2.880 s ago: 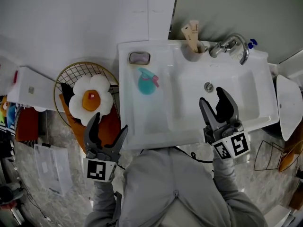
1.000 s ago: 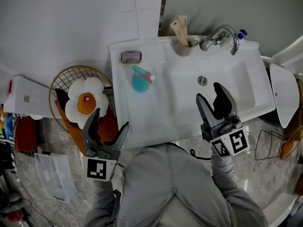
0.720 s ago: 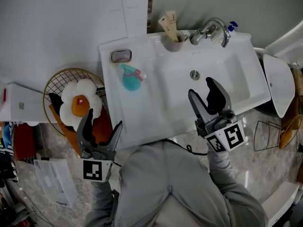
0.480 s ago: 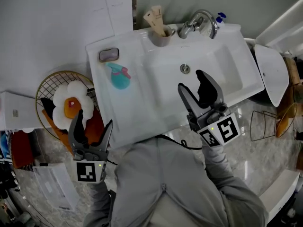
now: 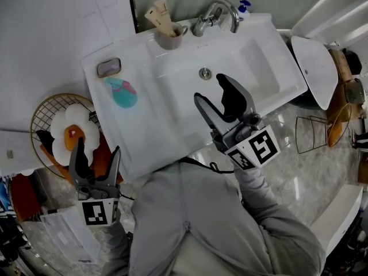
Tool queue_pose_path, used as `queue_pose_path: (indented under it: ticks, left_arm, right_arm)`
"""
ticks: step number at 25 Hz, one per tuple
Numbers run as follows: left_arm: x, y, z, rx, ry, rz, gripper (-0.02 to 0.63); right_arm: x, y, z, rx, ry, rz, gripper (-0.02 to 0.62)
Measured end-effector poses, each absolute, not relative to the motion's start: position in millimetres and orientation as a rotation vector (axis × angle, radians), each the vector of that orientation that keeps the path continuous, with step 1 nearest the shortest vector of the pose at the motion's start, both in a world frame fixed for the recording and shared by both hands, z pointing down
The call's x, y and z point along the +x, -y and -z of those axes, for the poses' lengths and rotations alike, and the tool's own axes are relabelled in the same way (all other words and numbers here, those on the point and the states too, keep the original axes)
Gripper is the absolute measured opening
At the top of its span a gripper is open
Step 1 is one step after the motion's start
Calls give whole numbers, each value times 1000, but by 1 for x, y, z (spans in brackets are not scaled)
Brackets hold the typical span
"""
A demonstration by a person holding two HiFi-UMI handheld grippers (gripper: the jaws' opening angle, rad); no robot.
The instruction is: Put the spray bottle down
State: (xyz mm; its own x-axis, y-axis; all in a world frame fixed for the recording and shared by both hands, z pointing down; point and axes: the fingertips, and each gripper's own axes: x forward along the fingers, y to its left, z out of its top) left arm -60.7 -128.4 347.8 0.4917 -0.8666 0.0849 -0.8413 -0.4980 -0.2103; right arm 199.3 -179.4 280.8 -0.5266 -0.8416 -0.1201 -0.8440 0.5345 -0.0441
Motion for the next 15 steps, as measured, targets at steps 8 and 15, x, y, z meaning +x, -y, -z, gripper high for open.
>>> queue_pose_path:
  ticks: [8,15]
  left_arm:
    - [-57,131,-347,-2602,-1484,264,419]
    - [-55,131,-348,-2608,-1487,265,419]
  right_arm:
    - [202,176,-280,-1451,-2637,-31,272]
    - [199,174,-278,-1411,-2649,-35,272]
